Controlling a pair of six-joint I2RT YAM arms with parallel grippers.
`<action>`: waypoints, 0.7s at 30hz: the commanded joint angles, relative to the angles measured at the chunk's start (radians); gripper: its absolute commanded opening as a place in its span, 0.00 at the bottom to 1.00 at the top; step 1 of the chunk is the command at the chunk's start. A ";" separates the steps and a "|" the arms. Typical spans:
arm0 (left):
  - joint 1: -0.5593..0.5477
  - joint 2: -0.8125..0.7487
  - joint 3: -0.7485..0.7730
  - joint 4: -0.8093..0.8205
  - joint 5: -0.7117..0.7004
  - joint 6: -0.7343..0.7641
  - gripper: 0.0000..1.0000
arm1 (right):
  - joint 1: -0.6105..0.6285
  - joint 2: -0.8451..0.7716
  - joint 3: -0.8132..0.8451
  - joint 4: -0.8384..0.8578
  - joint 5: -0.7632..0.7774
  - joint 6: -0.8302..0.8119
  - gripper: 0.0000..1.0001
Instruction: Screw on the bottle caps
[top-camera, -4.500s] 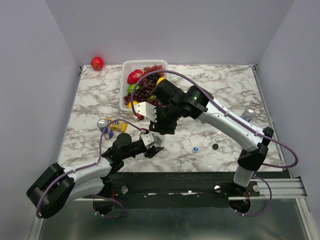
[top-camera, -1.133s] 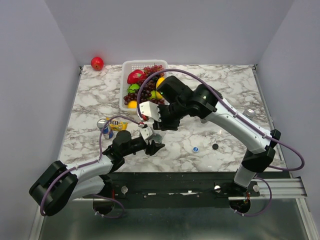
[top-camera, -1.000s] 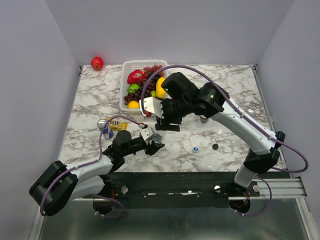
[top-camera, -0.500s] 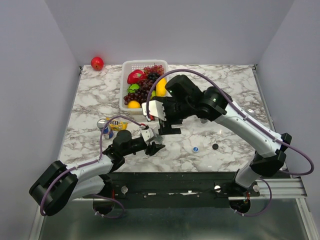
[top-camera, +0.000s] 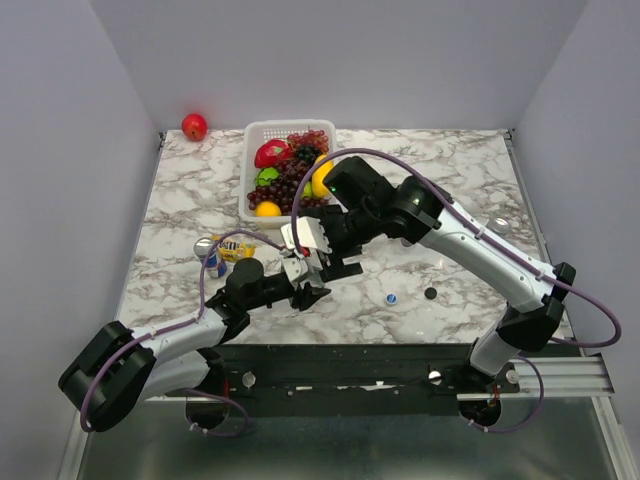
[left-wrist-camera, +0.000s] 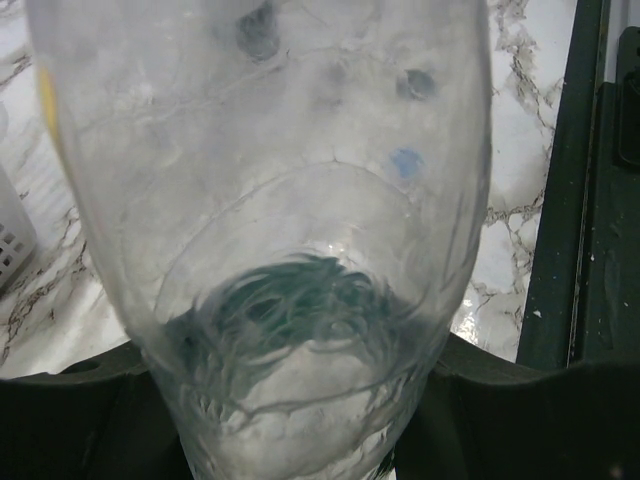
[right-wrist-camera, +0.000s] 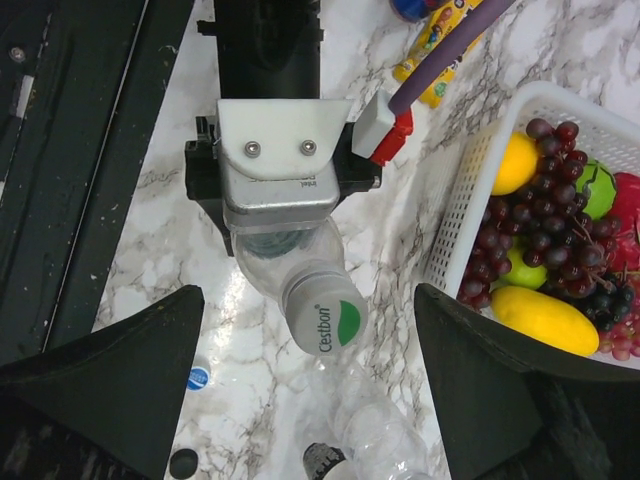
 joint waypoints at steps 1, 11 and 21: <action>0.013 0.001 0.028 0.025 0.011 -0.013 0.00 | -0.002 0.004 -0.025 -0.033 -0.018 -0.030 0.93; 0.023 -0.004 0.024 0.042 -0.011 -0.031 0.00 | -0.001 0.014 -0.047 -0.085 0.013 -0.019 0.89; 0.046 -0.010 0.016 0.060 -0.038 -0.059 0.00 | -0.002 0.009 -0.085 -0.154 0.076 0.044 0.85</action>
